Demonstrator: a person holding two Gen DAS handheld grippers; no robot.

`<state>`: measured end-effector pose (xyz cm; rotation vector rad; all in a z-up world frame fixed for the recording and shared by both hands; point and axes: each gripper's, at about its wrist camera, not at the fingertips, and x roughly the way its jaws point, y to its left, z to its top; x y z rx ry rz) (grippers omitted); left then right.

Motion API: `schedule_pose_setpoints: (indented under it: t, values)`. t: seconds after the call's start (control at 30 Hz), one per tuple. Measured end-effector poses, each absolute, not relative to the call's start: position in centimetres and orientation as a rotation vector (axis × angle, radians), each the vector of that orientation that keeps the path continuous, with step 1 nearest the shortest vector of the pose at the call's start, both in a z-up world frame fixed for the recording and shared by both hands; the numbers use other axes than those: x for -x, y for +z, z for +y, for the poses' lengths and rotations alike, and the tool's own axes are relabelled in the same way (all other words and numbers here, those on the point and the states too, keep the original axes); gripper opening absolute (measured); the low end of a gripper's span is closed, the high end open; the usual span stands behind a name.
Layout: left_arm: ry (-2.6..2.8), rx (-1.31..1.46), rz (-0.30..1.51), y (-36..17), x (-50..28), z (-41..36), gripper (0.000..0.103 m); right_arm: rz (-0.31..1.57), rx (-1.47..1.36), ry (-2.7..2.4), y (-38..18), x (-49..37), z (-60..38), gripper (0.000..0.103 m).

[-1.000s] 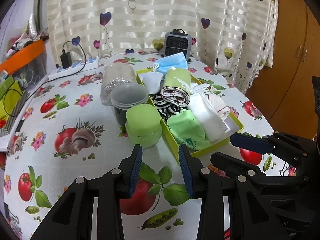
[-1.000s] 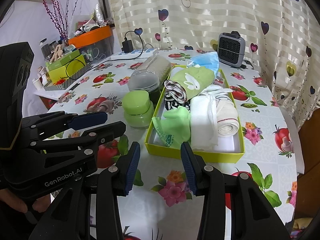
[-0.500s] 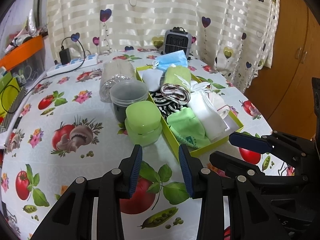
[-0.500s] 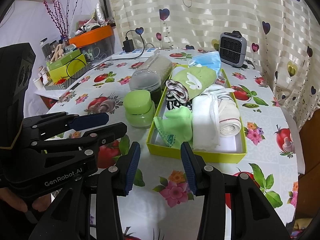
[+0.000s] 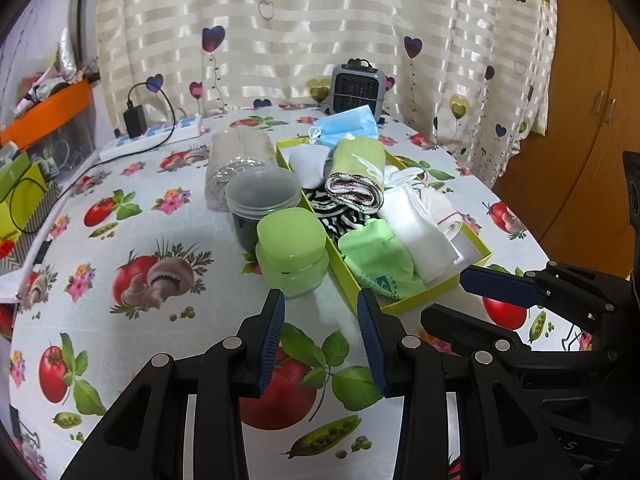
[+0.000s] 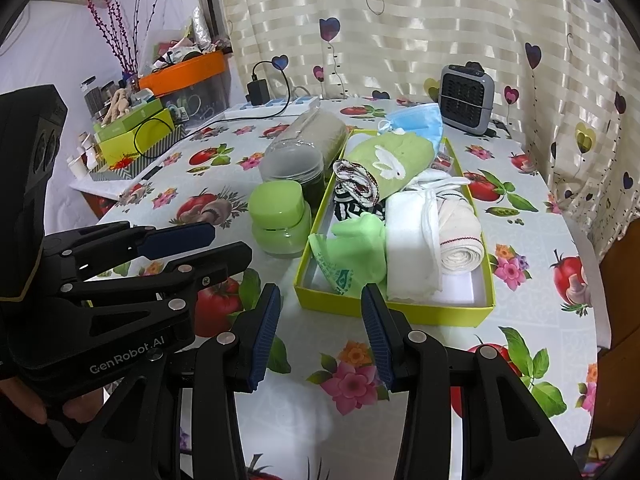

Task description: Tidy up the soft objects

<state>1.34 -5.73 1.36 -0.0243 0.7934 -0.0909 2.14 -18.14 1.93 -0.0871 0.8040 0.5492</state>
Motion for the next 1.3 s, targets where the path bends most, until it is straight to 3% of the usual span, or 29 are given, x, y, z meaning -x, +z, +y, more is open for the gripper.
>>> schedule_pose_setpoints:
  t: [1.3]
  values:
    - [-0.083,0.010,0.795,1.09,-1.38,-5.92,0.036,0.804,0.081,0.546,2.07,-2.20,-18.02,0.043]
